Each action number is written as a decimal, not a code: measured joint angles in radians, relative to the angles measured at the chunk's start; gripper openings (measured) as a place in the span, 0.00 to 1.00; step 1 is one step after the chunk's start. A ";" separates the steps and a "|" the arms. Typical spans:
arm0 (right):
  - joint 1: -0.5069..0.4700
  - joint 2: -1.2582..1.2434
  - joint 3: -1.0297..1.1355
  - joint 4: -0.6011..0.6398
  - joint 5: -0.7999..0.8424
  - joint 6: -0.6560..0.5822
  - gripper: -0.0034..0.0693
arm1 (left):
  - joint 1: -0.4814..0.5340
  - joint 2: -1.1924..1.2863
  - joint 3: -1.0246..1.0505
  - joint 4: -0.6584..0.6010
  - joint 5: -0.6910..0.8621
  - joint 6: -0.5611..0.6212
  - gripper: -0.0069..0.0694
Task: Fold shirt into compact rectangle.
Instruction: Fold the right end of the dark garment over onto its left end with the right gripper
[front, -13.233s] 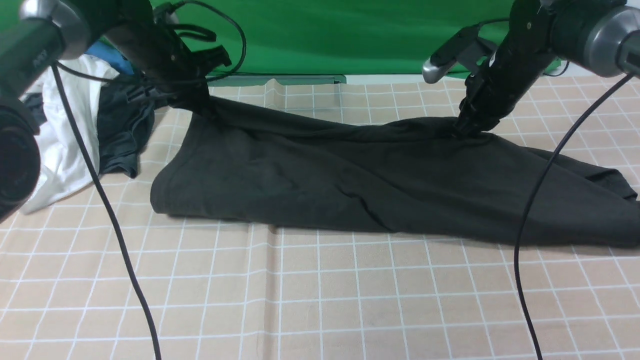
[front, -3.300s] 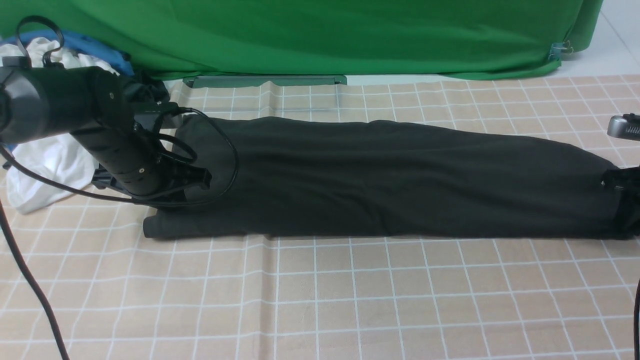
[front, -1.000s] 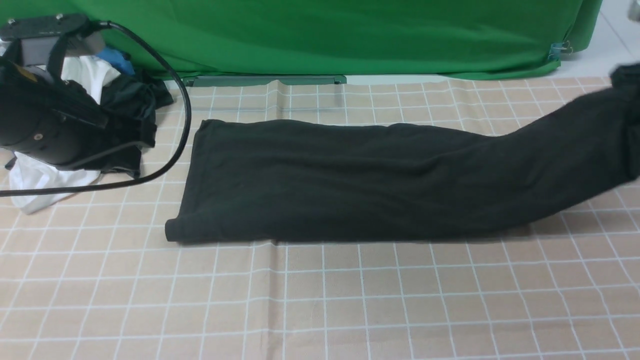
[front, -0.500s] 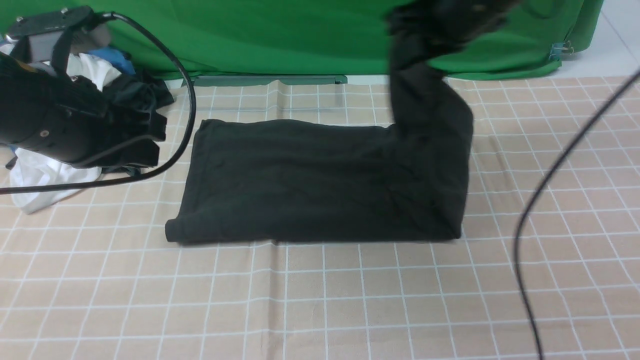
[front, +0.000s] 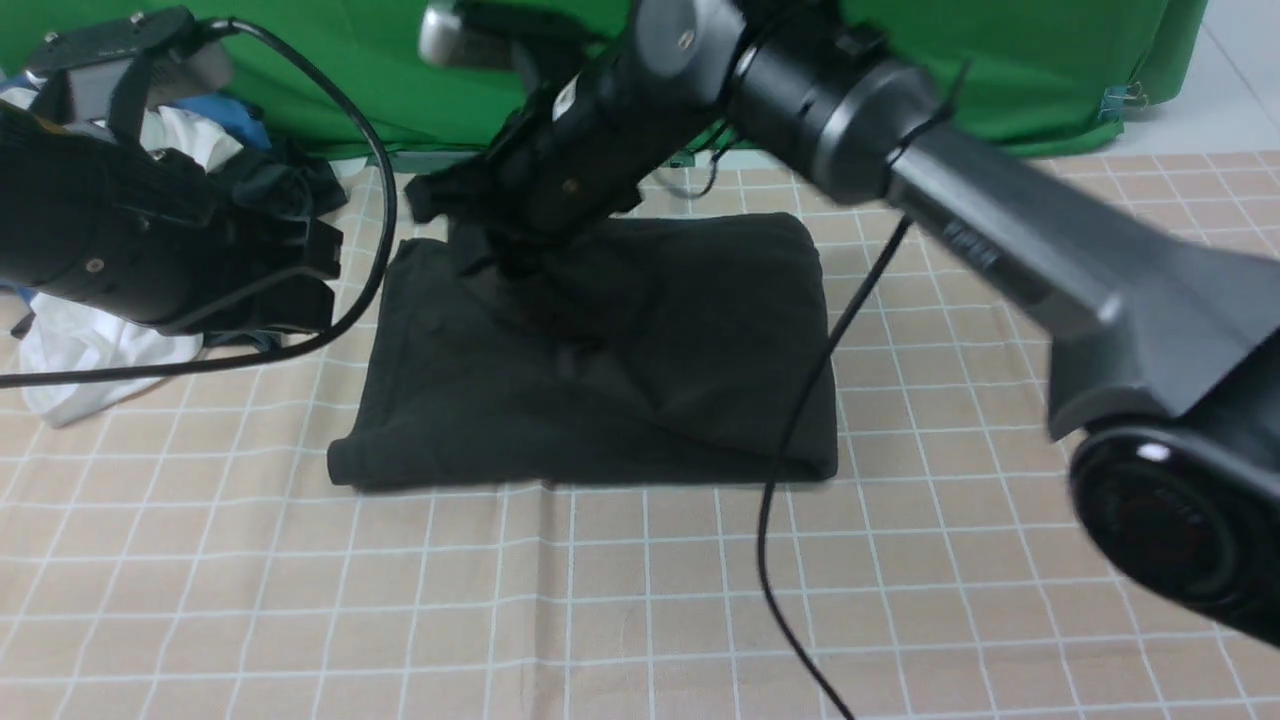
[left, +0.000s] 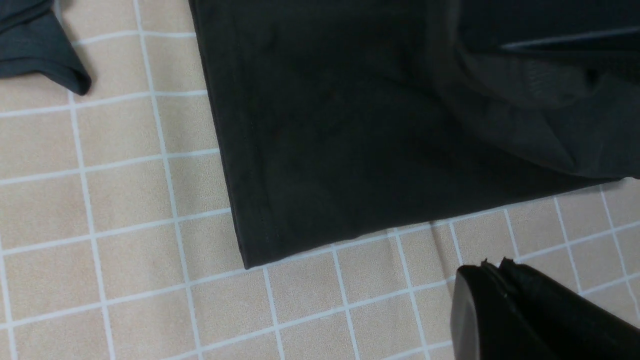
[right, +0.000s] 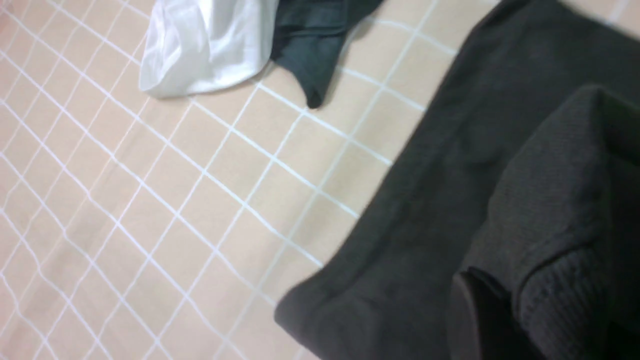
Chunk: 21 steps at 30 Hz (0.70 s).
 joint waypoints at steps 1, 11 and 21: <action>0.011 0.021 -0.001 0.005 -0.032 0.007 0.18 | 0.000 0.000 0.000 0.000 0.002 0.000 0.11; 0.050 0.138 -0.006 0.048 -0.268 0.093 0.51 | 0.000 0.000 0.000 -0.001 0.005 0.001 0.11; -0.009 0.072 -0.071 -0.051 -0.014 -0.039 0.42 | 0.000 0.000 0.000 0.015 0.033 0.003 0.11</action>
